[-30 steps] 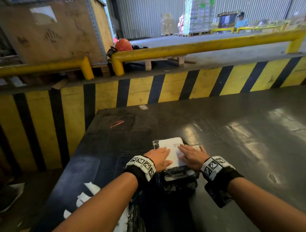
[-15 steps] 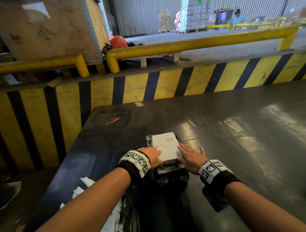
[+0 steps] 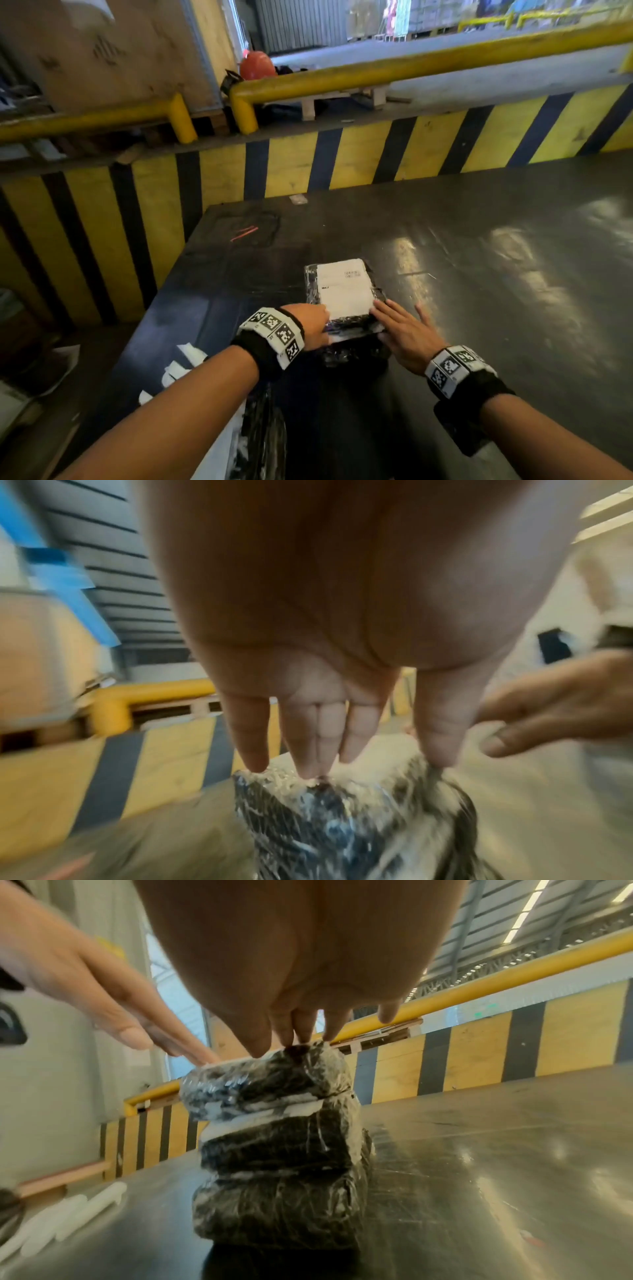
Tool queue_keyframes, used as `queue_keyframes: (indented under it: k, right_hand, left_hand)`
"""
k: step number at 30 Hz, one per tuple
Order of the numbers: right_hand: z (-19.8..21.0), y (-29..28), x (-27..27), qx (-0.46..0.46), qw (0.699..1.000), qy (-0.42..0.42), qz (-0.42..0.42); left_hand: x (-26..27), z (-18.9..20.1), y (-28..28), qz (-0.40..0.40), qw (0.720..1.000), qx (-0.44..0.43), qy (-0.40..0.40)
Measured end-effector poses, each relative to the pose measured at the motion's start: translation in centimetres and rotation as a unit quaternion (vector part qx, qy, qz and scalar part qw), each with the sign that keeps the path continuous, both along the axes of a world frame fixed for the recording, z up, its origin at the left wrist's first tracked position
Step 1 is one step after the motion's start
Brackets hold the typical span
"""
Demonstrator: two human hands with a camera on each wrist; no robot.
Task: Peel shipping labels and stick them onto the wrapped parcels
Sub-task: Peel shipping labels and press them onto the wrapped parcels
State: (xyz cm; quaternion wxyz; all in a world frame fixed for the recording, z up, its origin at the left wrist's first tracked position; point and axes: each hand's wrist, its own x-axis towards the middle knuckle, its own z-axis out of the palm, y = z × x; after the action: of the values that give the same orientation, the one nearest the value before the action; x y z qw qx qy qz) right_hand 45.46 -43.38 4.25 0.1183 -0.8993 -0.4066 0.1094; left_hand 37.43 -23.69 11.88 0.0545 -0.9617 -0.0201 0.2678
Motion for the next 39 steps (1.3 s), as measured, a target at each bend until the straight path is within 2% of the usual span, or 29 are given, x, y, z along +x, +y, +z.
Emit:
queue_keyframes:
  k: [2,4,6,9,11,18,23,27,32,39]
  right_hand:
    - [1.0,0.0,1.1,0.058,0.998,0.021,-0.009]
    - [2.0,0.6,2.4,0.102,0.993,0.051,-0.021]
    - [2.7,1.9,3.5,0.114,0.986,0.108,-0.058]
    - [2.4,4.0,4.6,0.114,0.971,0.187,-0.095]
    - [1.8,4.7,4.9,0.121,0.962,0.216,-0.115]
    - [1.4,4.6,4.3,0.177,0.938,0.262,-0.141]
    - [1.5,4.7,3.3,0.223,0.93,0.248,-0.155]
    - [1.5,4.5,2.8,0.253,0.923,0.239,-0.165]
    - [1.8,4.3,2.8,0.265,0.916,0.235,-0.186]
    - [3.5,4.4,4.3,0.283,0.911,0.224,-0.201]
  left_hand:
    - [1.0,0.9,0.5,0.062,0.994,-0.058,-0.067]
    - [2.7,0.9,1.1,0.141,0.97,-0.134,-0.145]
    - [4.3,-0.1,1.3,0.219,0.94,-0.18,-0.191]
    - [5.4,-2.4,0.9,0.325,0.908,-0.189,-0.186]
    - [5.4,-3.7,0.6,0.363,0.895,-0.191,-0.177]
    - [4.2,-5.7,0.5,0.366,0.869,-0.214,-0.256]
    - [3.0,-5.5,0.1,0.379,0.827,-0.267,-0.319]
    - [2.2,-5.0,-0.2,0.375,0.812,-0.279,-0.349]
    - [2.0,-3.5,-0.5,0.381,0.805,-0.298,-0.345]
    - [2.9,-0.5,-0.7,0.375,0.819,-0.286,-0.328]
